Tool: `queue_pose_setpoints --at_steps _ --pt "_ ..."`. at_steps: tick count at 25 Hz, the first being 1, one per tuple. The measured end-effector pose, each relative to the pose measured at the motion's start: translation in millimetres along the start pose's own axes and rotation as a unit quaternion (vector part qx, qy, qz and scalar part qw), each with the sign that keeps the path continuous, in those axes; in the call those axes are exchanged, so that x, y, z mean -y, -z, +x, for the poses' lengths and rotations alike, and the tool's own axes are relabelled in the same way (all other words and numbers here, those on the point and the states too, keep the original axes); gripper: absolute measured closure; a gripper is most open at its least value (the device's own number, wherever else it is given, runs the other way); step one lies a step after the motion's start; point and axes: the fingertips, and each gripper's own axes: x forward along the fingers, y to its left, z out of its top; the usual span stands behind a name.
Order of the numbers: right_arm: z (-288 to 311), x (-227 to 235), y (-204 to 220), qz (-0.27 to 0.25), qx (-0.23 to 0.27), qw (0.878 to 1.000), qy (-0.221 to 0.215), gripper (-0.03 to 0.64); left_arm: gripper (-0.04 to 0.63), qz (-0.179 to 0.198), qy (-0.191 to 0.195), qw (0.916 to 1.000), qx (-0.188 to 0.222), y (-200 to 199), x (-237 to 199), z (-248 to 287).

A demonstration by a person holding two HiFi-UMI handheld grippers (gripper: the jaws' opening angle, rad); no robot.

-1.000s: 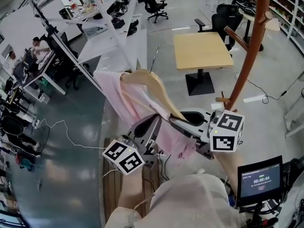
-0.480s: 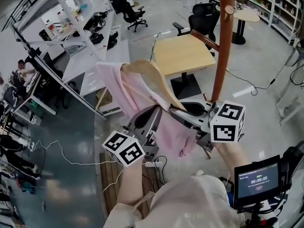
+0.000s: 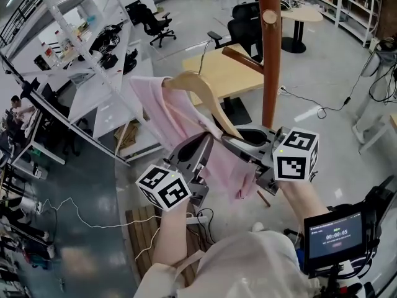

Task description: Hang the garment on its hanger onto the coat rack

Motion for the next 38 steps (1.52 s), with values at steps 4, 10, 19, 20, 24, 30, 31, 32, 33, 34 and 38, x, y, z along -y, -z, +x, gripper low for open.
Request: queue_pose_setpoints --at_steps 4,10,19,20,24,30,31,32,33,34,38 --pt "-3 13 -1 0.004 0.0 1.0 0.017 0.558 0.589 -0.01 0.009 0.9999 -0.007 4 -4 14" --pt "-7 24 5 0.004 -0.005 0.999 0.036 0.558 0.589 -0.014 0.014 0.9996 -0.021 14 -7 25" --pt "-16 39 23 0.017 -0.015 0.998 0.05 0.558 0.589 -0.036 0.02 0.9986 -0.035 36 -10 36" --pt "-17 40 24 0.019 -0.016 0.998 0.052 0.557 0.589 -0.038 0.021 0.9984 -0.036 39 -10 37" --pt "-21 46 30 0.024 -0.017 0.998 0.056 0.557 0.589 -0.049 0.027 0.9978 -0.037 47 -11 43" --pt "-29 51 32 0.027 -0.017 0.997 0.066 0.557 0.589 -0.058 0.04 0.9966 -0.043 53 -8 51" --pt "-30 52 33 0.027 -0.017 0.997 0.068 0.557 0.589 -0.058 0.042 0.9964 -0.045 55 -8 52" --pt "-31 53 34 0.027 -0.017 0.997 0.071 0.557 0.589 -0.059 0.044 0.9962 -0.047 57 -7 54" --pt "-33 54 36 0.027 -0.017 0.997 0.073 0.557 0.589 -0.06 0.047 0.996 -0.048 59 -7 56" --pt "-35 56 37 0.028 -0.017 0.997 0.075 0.557 0.589 -0.06 0.049 0.9957 -0.05 61 -6 58" --pt "-46 60 44 0.032 -0.015 0.996 0.085 0.557 0.589 -0.064 0.059 0.9945 -0.059 73 0 66"
